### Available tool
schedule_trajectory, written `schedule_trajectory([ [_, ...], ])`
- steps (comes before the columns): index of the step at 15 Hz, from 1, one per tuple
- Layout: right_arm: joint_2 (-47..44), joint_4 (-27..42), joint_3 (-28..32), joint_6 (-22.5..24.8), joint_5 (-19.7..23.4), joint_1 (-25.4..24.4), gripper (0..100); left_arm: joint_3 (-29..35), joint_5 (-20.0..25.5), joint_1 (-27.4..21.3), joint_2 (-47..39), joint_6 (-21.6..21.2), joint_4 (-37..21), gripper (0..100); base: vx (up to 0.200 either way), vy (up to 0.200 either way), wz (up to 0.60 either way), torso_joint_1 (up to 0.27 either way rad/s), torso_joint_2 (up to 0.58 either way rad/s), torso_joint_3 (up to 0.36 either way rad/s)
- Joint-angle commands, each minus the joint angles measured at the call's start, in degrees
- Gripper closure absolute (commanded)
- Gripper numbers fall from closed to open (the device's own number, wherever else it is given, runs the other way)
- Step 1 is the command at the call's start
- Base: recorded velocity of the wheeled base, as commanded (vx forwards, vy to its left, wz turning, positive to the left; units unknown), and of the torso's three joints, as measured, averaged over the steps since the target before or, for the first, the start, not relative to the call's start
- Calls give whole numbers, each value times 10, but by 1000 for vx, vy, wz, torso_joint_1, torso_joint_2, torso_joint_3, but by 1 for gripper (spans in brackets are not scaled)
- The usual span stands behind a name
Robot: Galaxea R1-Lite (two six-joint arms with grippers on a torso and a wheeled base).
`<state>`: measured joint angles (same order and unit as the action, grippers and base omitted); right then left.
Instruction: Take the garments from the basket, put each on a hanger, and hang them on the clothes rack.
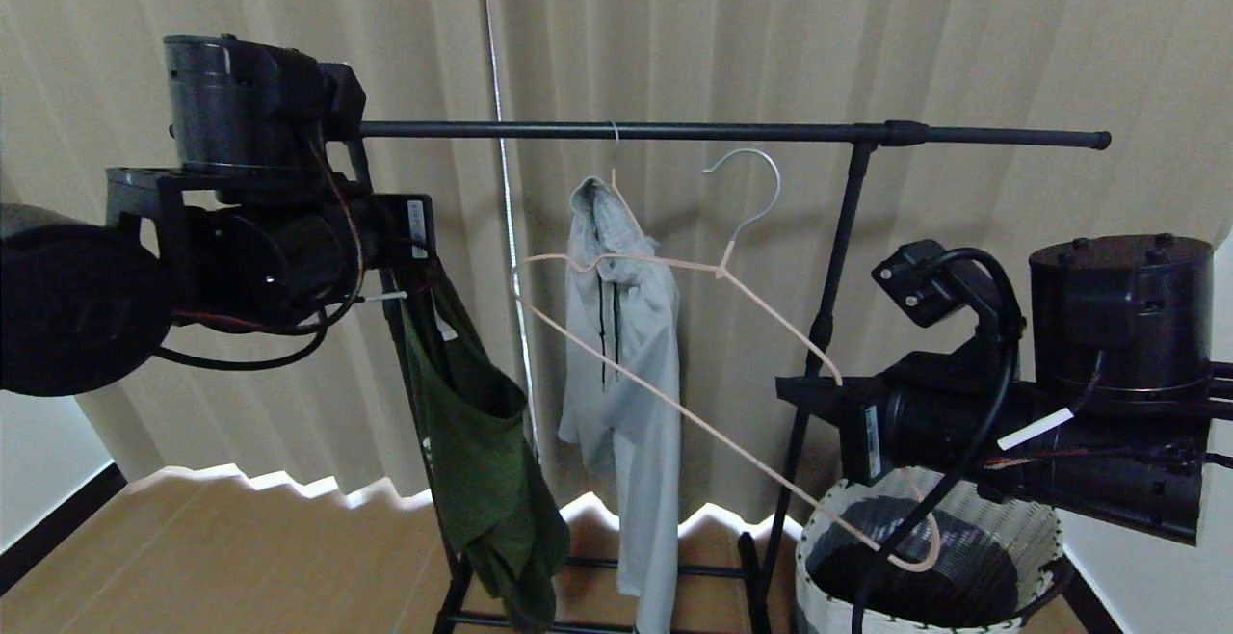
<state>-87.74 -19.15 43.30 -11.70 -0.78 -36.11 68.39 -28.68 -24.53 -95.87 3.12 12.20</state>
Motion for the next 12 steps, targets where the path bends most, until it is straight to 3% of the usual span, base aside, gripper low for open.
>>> schedule_trajectory([
  [1,-2,4,-1,-10,0,-13,100,16,-7,-4,-31,0,1,100,0,0,0,0,0,0],
  [3,-6,3,-1,-26,0,-44,100,36,-7,-12,-46,3,2,100,0,0,0,0,0,0],
  [5,-9,-2,1,-42,-1,-72,100,55,-8,-25,-55,33,-1,100,0,0,0,0,0,0],
  [7,-12,-3,3,-46,-1,-72,100,50,-11,-31,-53,36,-2,100,0,0,0,0,0,0],
  [10,-2,-3,-10,-46,-6,-72,100,46,-58,-23,-54,30,-2,100,0,0,0,0,0,0],
  [12,11,-3,-20,-47,-6,-72,100,25,-59,-20,-39,15,-3,100,0,0,0,0,0,0],
])
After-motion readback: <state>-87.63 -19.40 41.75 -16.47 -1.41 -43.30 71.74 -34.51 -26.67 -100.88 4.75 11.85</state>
